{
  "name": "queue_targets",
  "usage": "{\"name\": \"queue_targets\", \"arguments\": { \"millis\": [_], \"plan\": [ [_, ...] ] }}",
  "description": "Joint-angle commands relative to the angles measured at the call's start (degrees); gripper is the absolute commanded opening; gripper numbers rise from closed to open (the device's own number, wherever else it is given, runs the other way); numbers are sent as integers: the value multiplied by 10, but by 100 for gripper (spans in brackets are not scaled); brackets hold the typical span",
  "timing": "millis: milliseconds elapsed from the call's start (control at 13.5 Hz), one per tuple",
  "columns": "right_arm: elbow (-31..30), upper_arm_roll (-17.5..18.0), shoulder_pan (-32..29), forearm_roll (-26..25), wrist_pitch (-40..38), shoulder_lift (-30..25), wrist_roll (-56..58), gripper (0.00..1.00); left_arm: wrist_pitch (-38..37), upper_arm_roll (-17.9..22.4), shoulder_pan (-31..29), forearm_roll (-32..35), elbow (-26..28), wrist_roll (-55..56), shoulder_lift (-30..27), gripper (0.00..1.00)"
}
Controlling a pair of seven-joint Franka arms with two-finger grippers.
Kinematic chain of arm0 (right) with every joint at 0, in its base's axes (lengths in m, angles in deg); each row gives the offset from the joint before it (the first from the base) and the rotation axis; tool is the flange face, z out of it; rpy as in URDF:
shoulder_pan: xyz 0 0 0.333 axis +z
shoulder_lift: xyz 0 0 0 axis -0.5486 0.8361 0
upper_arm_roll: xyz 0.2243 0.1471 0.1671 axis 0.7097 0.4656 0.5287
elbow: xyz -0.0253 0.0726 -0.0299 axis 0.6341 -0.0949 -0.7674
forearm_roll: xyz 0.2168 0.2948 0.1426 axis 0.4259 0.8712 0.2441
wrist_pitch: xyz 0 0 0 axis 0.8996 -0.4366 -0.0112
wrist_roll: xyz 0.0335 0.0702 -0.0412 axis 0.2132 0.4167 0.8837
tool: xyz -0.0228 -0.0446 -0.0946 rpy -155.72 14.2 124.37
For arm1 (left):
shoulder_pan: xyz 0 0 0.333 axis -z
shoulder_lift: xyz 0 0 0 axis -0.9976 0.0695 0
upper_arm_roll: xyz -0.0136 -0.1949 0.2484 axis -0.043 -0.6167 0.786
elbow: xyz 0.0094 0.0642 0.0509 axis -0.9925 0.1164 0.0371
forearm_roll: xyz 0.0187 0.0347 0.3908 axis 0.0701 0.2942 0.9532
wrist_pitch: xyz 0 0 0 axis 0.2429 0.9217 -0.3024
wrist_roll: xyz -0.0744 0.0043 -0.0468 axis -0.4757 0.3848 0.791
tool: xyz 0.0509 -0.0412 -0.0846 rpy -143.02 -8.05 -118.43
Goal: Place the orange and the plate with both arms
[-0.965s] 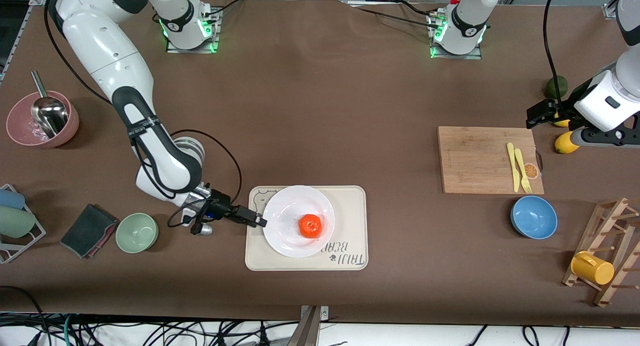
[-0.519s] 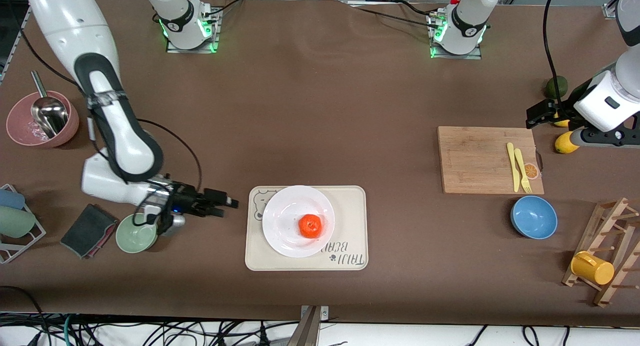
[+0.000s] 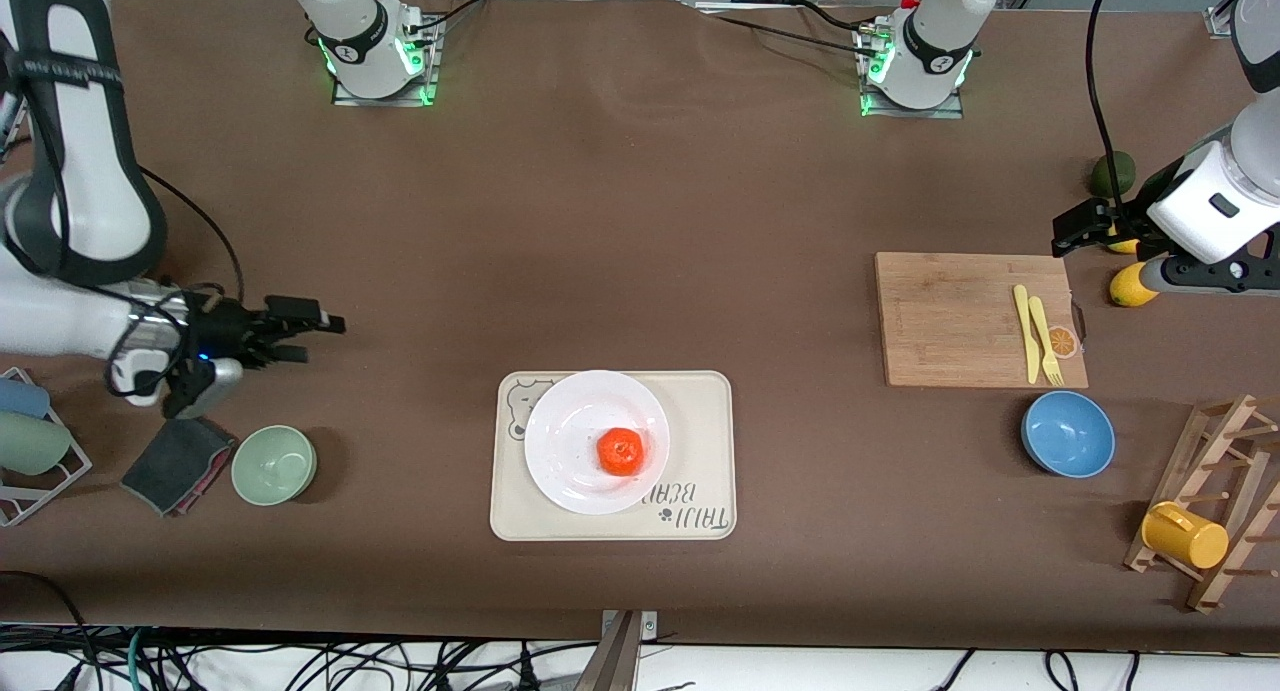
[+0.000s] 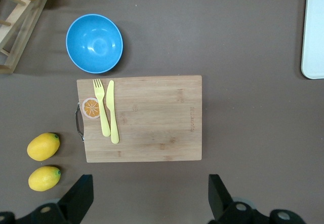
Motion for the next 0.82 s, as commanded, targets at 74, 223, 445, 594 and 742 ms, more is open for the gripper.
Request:
{"name": "queue_targets", "arguments": {
  "millis": [74, 223, 445, 594, 742],
  "plan": [
    [-27, -8, 5, -120, -57, -100, -93, 100, -8, -3, 2, 18, -6, -1, -1, 100],
    [-22, -7, 5, -171, -92, -140, -156, 100, -8, -3, 2, 18, -6, -1, -1, 100],
    [-2, -2, 5, -237, -138, -182, -212, 100, -8, -3, 2, 18, -6, -1, -1, 100],
    [27, 0, 5, -252, -169, -185, -244, 100, -8, -2, 2, 18, -5, -1, 0, 100],
    [43, 1, 5, -258, -181, -187, -251, 100, -8, -3, 2, 18, -5, -1, 0, 100]
  ]
}}
